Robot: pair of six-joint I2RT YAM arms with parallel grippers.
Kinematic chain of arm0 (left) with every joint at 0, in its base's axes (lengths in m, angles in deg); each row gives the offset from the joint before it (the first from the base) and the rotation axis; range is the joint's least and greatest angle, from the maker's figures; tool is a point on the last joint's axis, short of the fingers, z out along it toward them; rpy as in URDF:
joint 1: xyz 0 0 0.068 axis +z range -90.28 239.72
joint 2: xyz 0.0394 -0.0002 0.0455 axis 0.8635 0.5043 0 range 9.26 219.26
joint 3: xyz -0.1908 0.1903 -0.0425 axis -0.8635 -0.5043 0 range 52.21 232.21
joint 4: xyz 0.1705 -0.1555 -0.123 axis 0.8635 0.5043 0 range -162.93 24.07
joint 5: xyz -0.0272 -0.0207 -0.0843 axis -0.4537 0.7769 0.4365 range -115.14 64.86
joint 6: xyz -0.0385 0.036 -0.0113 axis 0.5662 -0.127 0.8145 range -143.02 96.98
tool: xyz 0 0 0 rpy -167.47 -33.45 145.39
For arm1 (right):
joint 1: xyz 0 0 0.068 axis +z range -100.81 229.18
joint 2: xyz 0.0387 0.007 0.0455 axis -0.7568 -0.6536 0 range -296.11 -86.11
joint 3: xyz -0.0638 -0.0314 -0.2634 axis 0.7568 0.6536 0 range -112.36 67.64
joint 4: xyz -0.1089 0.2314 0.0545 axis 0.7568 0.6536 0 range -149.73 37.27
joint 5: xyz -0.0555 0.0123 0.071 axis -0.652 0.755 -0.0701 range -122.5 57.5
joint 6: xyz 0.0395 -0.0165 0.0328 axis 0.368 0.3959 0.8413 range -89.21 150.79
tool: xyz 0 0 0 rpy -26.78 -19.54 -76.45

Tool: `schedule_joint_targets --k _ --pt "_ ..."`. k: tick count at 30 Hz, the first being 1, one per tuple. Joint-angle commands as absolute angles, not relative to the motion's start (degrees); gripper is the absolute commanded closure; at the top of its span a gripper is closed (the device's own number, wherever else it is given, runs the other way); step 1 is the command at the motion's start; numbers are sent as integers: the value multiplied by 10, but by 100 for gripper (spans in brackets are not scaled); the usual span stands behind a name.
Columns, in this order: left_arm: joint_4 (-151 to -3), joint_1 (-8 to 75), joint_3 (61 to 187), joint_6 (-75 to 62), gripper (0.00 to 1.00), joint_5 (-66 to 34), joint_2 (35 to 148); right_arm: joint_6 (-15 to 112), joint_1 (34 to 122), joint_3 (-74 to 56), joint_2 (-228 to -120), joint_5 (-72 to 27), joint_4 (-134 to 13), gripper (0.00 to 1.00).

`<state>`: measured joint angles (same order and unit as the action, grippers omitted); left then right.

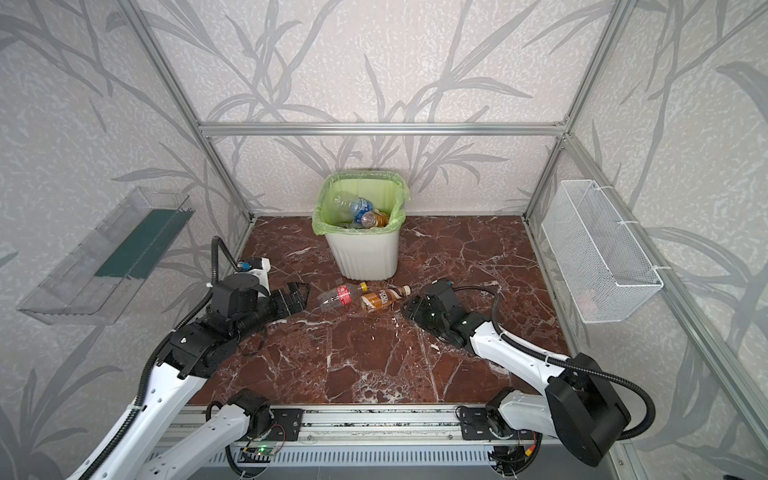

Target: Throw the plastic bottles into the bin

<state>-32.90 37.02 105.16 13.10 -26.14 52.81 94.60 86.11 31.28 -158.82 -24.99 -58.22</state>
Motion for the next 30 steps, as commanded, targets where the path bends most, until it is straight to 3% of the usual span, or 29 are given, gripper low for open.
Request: schedule_joint_targets --k 1,12,30 --pt "-340 374 1039 146 1 -255 525 1017 878 279 -1628 -263 -654 19" --pt "-330 374 1013 156 1 -257 494 1102 909 176 -1774 -299 -639 18" --pt "-326 375 1003 160 1 -255 482 1073 908 64 -1933 -301 -610 17"
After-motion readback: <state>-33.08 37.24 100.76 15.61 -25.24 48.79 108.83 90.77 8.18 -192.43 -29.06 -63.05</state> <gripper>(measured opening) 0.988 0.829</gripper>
